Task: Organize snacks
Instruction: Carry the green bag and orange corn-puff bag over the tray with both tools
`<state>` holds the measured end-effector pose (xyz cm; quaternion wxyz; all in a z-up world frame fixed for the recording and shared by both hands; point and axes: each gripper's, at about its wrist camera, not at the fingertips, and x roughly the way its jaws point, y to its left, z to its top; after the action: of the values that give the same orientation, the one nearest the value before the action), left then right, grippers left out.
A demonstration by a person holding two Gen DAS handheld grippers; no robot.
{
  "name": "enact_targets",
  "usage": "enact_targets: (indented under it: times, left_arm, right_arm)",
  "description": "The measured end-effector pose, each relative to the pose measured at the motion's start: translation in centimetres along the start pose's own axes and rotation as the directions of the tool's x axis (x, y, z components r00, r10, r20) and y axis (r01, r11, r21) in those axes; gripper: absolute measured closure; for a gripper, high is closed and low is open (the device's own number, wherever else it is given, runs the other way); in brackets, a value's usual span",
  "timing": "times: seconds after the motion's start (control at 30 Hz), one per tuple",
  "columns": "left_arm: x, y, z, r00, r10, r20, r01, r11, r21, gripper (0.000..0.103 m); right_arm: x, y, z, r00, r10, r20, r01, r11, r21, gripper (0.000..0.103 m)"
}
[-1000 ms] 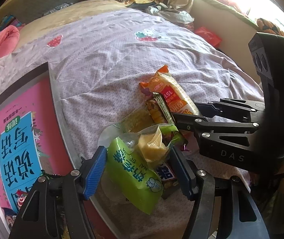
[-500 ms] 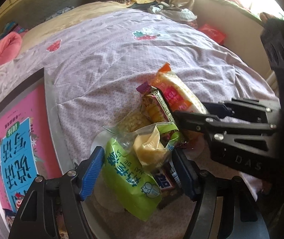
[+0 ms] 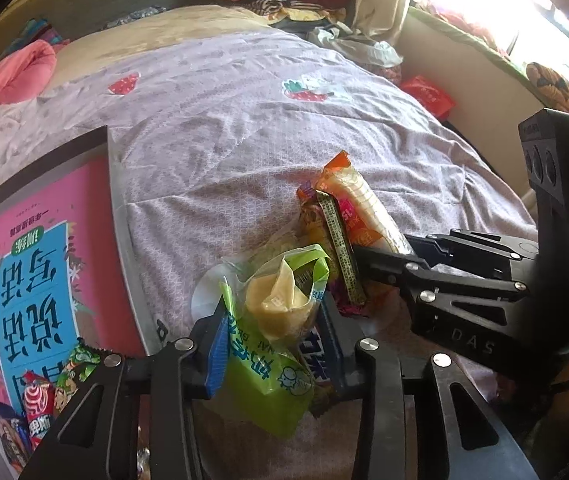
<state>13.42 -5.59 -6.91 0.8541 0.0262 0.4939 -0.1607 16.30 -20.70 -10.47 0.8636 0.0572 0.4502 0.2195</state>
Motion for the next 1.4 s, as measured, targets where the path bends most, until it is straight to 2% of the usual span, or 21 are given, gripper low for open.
enact_targets:
  times: [0.43, 0.77, 1.2, 1.4]
  left_arm:
    - [-3.0, 0.4, -1.2, 0.999, -0.043, 0.022, 0.044, 0.998, -0.048, 0.062]
    - [-6.4, 1.6, -1.3, 0.996, -0.054, 0.077, 0.061, 0.994, -0.090, 0.062]
    - [-10.5, 5.5, -2.6, 0.991, 0.013, 0.136, 0.010, 0.986, -0.168, 0.062]
    - [-11.6, 6.0, -3.0, 0.988, 0.042, 0.151, -0.015, 0.984, -0.176, 0.062]
  right_arm:
    - [-3.2, -0.4, -0.2, 0.997, 0.020, 0.079, -0.023, 0.999, 0.040, 0.080]
    - [-5.1, 0.9, -0.5, 0.989, 0.060, 0.133, -0.064, 0.997, 0.032, 0.080]
    - [-6.1, 5.2, -0.9, 0.981, 0.129, 0.143, -0.122, 0.991, -0.057, 0.080]
    - [-6.5, 7.4, -1.2, 0.978, 0.152, 0.142, -0.138, 0.985, -0.104, 0.080]
